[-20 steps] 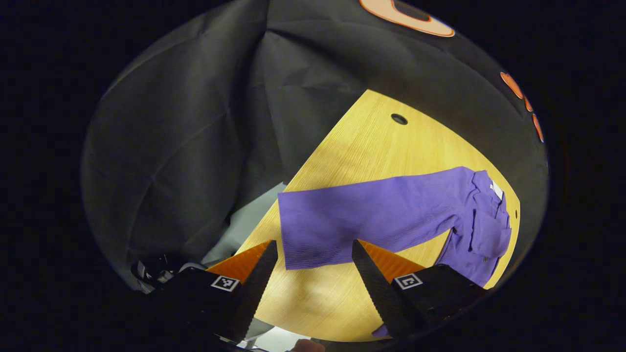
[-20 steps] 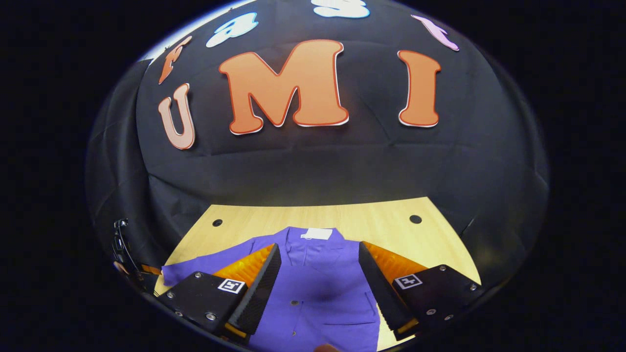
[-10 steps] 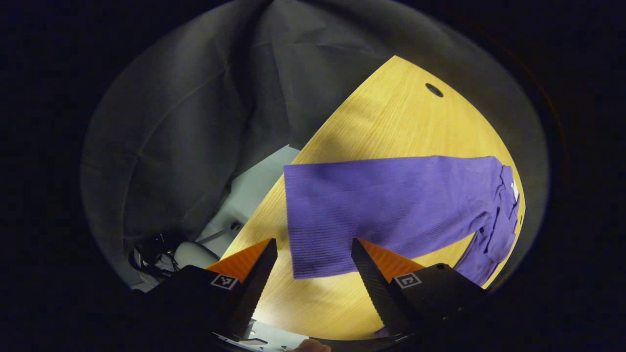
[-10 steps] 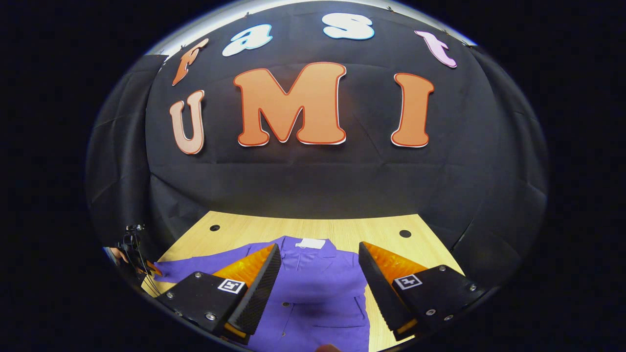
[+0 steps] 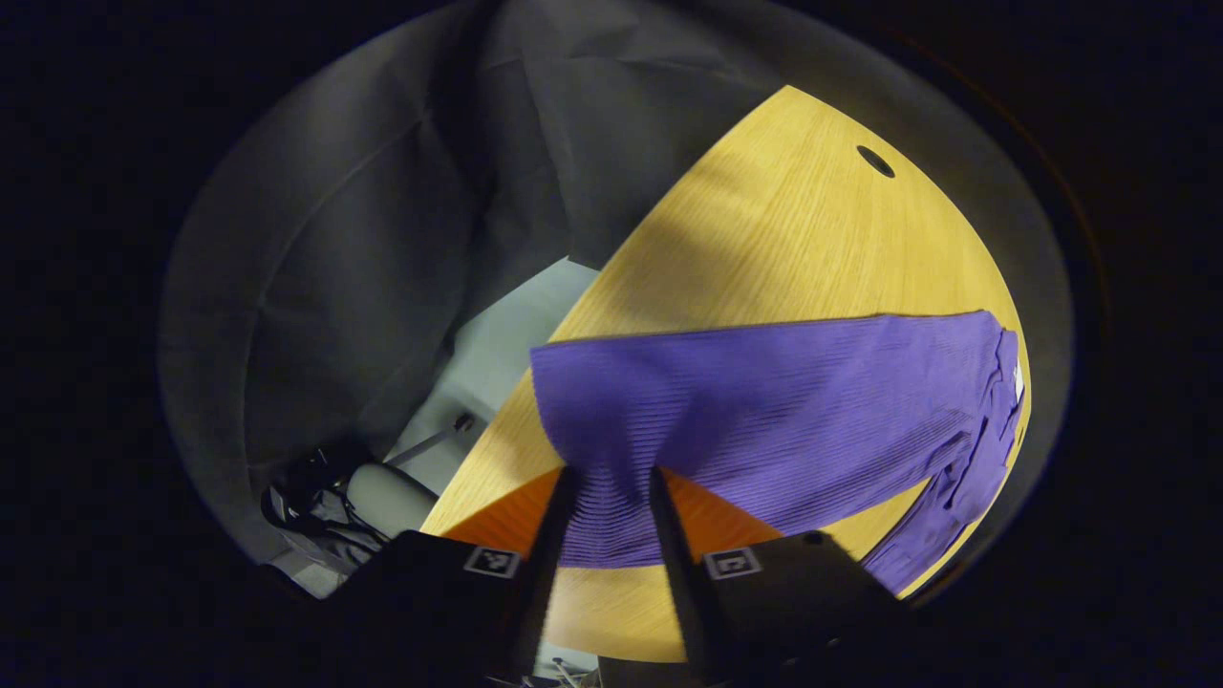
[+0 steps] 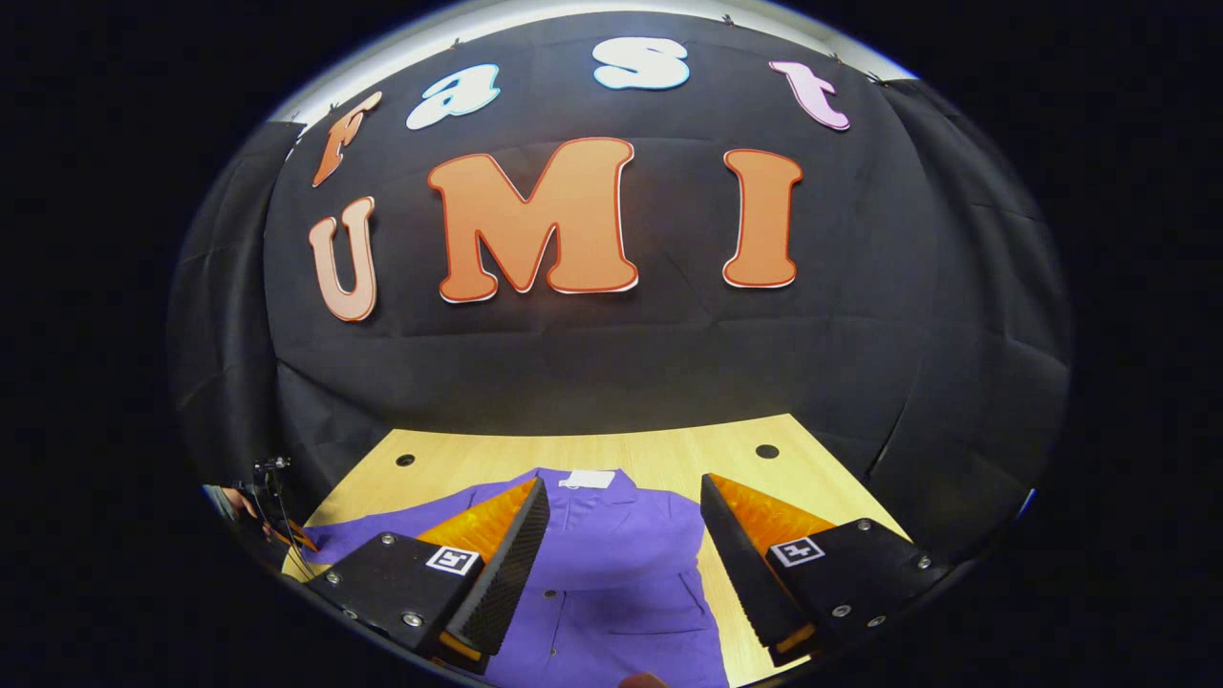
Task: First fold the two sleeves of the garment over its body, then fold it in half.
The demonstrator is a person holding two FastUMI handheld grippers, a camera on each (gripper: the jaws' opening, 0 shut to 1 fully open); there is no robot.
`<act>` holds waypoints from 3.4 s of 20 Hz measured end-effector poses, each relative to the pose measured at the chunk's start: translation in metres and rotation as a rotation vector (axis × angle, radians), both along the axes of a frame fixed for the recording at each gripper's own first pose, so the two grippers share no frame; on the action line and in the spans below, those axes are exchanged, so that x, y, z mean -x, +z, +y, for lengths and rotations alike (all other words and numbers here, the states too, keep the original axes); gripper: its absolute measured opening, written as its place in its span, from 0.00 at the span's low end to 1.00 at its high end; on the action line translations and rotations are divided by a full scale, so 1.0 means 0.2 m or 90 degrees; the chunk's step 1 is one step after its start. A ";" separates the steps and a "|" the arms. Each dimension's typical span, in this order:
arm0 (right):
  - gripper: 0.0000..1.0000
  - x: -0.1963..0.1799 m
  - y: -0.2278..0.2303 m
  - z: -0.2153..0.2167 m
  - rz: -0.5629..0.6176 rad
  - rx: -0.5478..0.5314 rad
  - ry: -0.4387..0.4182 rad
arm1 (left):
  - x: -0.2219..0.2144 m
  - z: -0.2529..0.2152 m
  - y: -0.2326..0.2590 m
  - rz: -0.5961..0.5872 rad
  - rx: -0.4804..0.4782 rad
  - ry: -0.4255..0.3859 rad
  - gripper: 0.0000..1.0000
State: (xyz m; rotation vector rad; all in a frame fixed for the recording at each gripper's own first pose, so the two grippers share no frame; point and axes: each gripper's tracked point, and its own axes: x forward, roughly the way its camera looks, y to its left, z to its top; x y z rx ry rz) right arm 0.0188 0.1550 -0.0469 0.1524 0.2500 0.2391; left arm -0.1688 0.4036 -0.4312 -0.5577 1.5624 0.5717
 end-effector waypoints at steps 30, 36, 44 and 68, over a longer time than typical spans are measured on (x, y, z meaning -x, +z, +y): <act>0.95 0.09 -0.04 -0.54 -0.043 -0.008 0.001 | -1.07 -1.36 0.84 -0.231 -0.016 -0.356 0.07; 0.95 0.13 -0.14 -0.69 -0.028 -0.005 -0.016 | -1.25 -1.86 0.97 -0.262 -0.004 -0.467 0.07; 0.95 0.16 -0.19 -0.89 -0.013 -0.005 -0.041 | -1.37 -2.62 0.87 -0.301 0.041 -0.555 0.07; 0.95 0.10 -0.16 -0.60 -0.048 0.005 0.029 | -1.18 -2.36 1.41 -0.631 -0.092 -0.544 0.99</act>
